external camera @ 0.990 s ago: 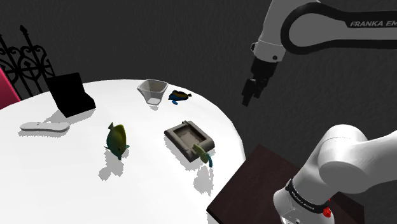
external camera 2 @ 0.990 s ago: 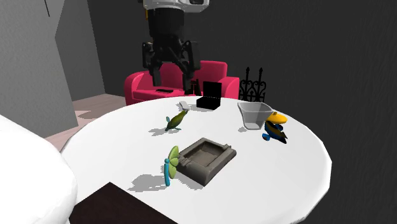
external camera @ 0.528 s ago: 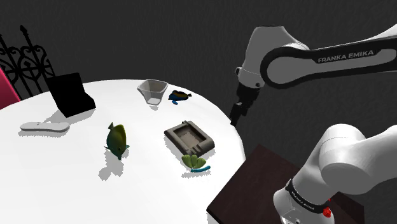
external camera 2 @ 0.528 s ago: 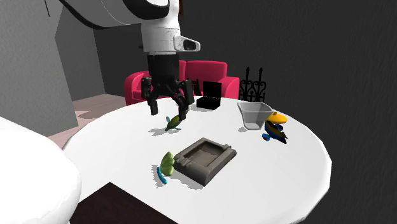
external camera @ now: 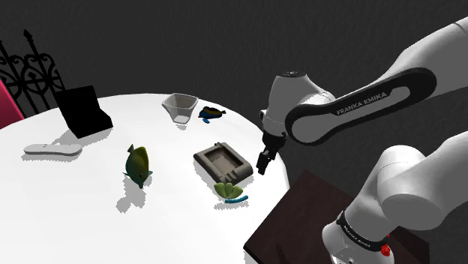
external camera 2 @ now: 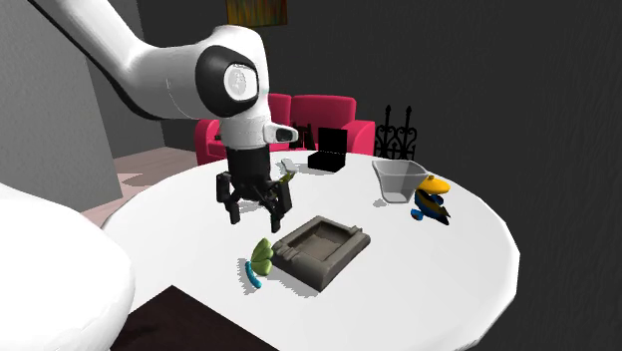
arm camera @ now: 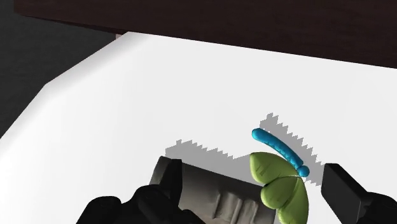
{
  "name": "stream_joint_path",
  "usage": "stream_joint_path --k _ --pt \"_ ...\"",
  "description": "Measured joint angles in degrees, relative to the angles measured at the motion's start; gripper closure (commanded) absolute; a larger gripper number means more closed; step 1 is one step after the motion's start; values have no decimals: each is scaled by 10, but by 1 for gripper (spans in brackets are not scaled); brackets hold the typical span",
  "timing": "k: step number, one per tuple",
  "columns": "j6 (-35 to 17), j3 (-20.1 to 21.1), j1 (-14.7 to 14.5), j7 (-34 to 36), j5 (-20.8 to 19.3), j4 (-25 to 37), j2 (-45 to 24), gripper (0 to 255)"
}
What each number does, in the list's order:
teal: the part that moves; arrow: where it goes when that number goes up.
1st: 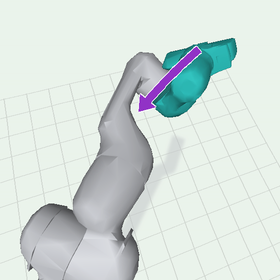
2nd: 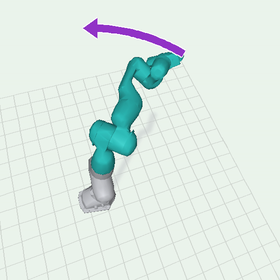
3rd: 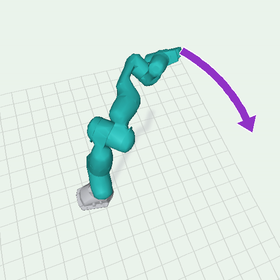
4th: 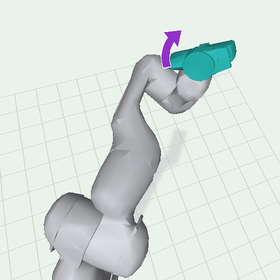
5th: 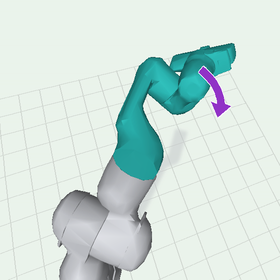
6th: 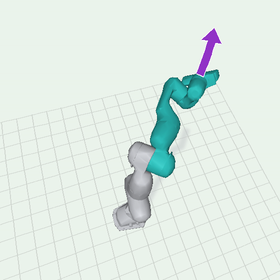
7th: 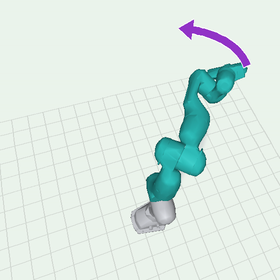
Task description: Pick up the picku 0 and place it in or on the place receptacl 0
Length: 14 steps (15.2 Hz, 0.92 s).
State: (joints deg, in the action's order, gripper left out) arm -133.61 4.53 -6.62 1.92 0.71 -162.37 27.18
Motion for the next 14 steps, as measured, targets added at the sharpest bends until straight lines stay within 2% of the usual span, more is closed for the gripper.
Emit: stream_joint_path --k 2,5,10,14 --pt "-49 8 -6 2 0 -8 -43 0" --pt "-94 14 -8 5 -2 -14 -82 0" --pt "-154 17 -4 9 -9 -27 -129 0" --pt "-168 17 -2 11 -12 -26 -144 0"
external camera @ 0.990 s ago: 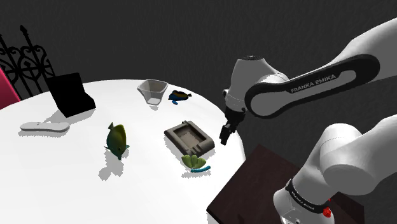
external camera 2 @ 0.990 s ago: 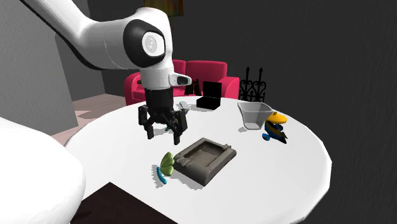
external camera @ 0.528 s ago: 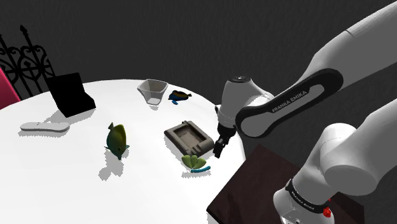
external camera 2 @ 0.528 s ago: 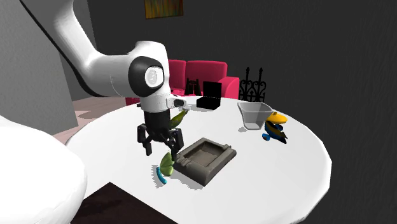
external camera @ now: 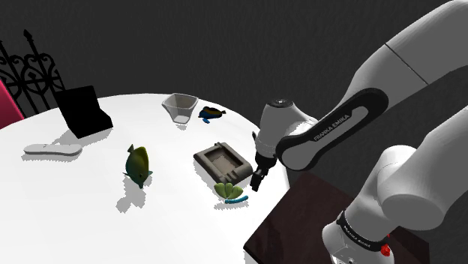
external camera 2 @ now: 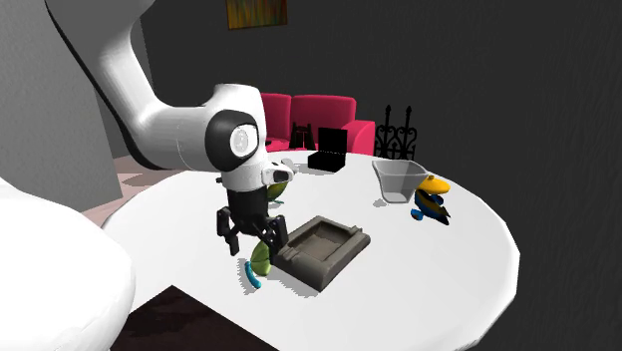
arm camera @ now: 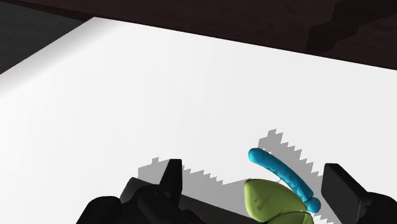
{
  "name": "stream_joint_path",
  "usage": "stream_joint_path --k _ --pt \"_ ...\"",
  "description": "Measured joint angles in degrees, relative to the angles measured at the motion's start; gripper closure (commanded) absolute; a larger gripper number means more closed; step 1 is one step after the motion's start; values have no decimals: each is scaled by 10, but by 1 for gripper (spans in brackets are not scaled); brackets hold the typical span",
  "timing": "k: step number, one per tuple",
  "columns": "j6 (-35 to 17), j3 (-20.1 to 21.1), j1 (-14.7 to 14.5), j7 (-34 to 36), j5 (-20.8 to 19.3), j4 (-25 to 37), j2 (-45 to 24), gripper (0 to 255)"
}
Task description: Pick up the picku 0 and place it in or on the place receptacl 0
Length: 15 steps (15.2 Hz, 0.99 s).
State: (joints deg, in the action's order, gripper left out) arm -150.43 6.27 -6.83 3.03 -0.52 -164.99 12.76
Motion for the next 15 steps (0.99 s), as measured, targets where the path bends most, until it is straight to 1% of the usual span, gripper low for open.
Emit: stream_joint_path --k 3,4,13,14,15 --pt "-1 0 0 0 0 0 -1 0" --pt "-1 0 0 0 0 0 -1 255" --pt "-1 0 0 0 0 0 -1 255" --pt "-1 0 0 0 0 0 -1 0" --pt "-1 0 0 0 0 0 -1 0"
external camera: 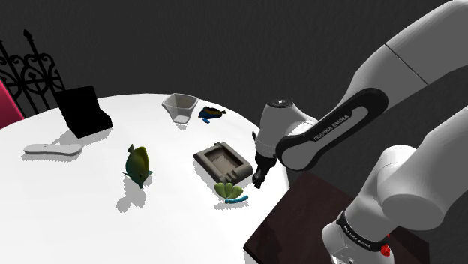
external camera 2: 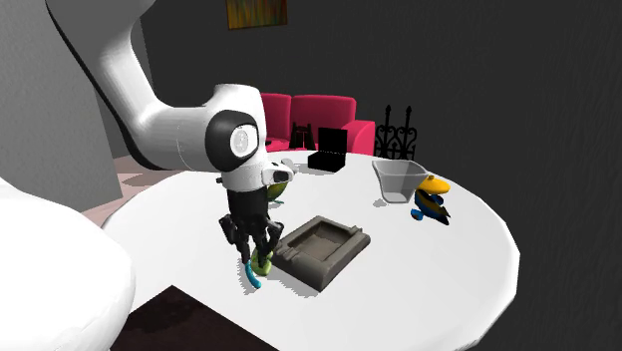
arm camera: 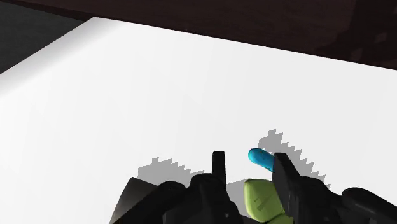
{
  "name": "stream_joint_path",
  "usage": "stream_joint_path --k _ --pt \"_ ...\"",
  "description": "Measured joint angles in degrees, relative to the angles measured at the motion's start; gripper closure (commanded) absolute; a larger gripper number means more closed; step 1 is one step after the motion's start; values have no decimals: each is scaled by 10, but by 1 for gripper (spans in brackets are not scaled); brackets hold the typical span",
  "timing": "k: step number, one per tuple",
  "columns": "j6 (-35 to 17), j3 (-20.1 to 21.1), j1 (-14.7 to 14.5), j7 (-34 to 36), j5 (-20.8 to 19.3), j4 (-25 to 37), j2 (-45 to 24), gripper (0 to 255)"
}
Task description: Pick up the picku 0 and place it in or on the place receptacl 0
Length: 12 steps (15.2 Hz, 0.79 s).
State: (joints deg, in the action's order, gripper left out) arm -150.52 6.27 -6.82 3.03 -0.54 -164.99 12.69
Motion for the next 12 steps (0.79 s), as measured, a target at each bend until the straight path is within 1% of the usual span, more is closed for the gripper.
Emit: stream_joint_path --k 1,2,3,4,5,6,7,8,9,11,12 --pt "-14 12 4 17 -16 2 -9 0" --pt "-39 32 13 52 -49 8 -28 0" --pt "-61 55 28 98 -98 15 -44 0" --pt "-80 80 46 158 -164 25 -62 0" --pt "-98 103 68 232 -248 36 -84 0" --pt "-102 122 82 318 -346 58 -109 0" --pt "-100 132 86 405 -445 76 -131 0" --pt "-91 136 81 491 -541 101 -159 0" --pt "-77 135 69 561 -619 120 -176 0" --pt "-38 135 38 671 -737 162 -217 0" --pt "-27 132 29 710 -779 175 -235 0"
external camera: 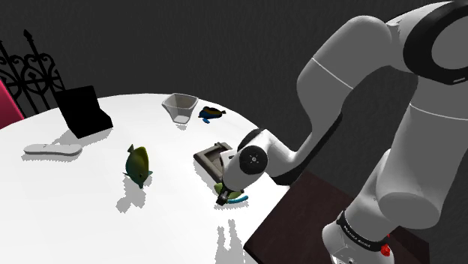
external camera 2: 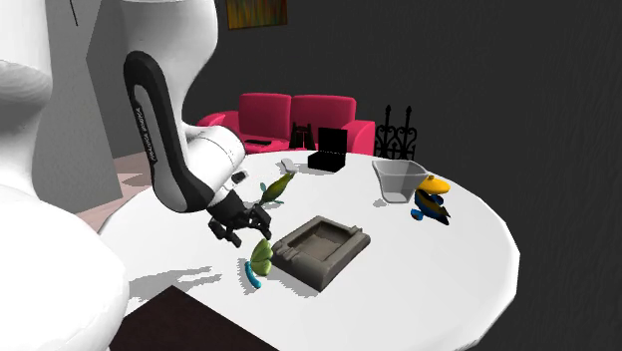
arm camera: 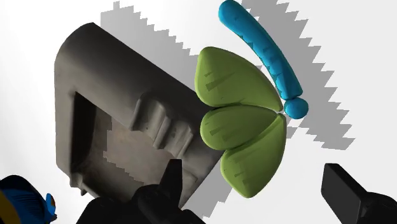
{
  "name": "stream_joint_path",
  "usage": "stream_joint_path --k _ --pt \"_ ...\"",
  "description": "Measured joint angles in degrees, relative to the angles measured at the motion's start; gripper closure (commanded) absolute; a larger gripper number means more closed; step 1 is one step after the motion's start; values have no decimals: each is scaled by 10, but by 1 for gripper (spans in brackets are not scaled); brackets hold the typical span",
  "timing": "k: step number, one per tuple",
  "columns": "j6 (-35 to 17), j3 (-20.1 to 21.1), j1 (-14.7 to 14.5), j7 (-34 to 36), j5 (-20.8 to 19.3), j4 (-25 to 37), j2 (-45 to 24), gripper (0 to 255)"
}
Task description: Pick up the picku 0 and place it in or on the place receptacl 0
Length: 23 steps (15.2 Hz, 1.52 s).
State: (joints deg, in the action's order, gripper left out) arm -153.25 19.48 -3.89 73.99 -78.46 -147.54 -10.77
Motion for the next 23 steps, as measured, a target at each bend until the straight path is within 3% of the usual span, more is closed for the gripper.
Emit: stream_joint_path --k 7,13,14,23 --pt "13 -20 -7 77 -102 46 -71 0" --pt "13 -23 -7 82 -110 51 -79 0" --pt "13 -23 -7 82 -110 51 -79 255" --pt "13 -23 -7 82 -111 51 -79 255"
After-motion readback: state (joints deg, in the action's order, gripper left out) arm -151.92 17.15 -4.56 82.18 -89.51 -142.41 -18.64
